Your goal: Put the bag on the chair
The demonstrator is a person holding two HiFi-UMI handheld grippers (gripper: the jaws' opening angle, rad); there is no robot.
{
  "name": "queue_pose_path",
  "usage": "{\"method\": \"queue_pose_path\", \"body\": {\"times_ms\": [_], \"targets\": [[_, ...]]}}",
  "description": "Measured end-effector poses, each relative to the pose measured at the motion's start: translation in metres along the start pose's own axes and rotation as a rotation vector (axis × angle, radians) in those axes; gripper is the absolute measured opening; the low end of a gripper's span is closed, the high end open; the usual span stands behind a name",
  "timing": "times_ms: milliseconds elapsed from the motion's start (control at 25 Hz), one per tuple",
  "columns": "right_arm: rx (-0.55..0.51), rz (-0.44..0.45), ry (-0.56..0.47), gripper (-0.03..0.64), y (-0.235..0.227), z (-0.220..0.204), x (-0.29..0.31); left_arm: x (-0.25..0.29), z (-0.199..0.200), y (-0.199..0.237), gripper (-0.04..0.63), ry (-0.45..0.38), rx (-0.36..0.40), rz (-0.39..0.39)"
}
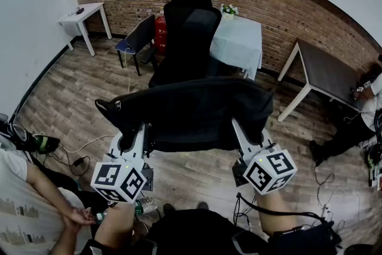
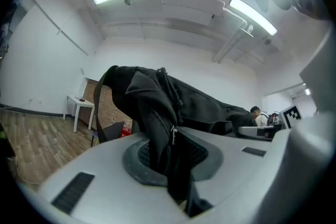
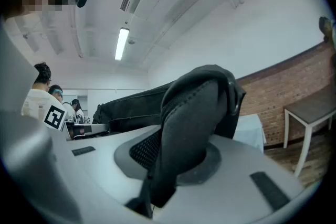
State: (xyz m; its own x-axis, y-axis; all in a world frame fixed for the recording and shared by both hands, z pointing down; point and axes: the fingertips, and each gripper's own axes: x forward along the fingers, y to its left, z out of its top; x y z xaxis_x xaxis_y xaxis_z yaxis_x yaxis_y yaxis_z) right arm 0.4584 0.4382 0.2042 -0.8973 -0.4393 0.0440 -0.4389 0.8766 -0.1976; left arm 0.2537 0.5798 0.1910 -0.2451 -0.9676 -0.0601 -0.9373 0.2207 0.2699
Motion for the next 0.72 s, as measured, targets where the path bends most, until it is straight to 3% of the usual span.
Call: {"method": "queue_pose_path", "body": {"times_ms": [480,720], "targets": [[-0.028,-0.009,-0.016,0.081,0.02,0.008,-0.002,-0.012,0.013,0.008,0.046,-0.013,-0.02,-0.011],[0.008,-0.005,-0.04,0.083,0.017,0.008,0.003,-0.007,0.016,0.01,0.046,-0.026,-0.013,-0.021]]}}
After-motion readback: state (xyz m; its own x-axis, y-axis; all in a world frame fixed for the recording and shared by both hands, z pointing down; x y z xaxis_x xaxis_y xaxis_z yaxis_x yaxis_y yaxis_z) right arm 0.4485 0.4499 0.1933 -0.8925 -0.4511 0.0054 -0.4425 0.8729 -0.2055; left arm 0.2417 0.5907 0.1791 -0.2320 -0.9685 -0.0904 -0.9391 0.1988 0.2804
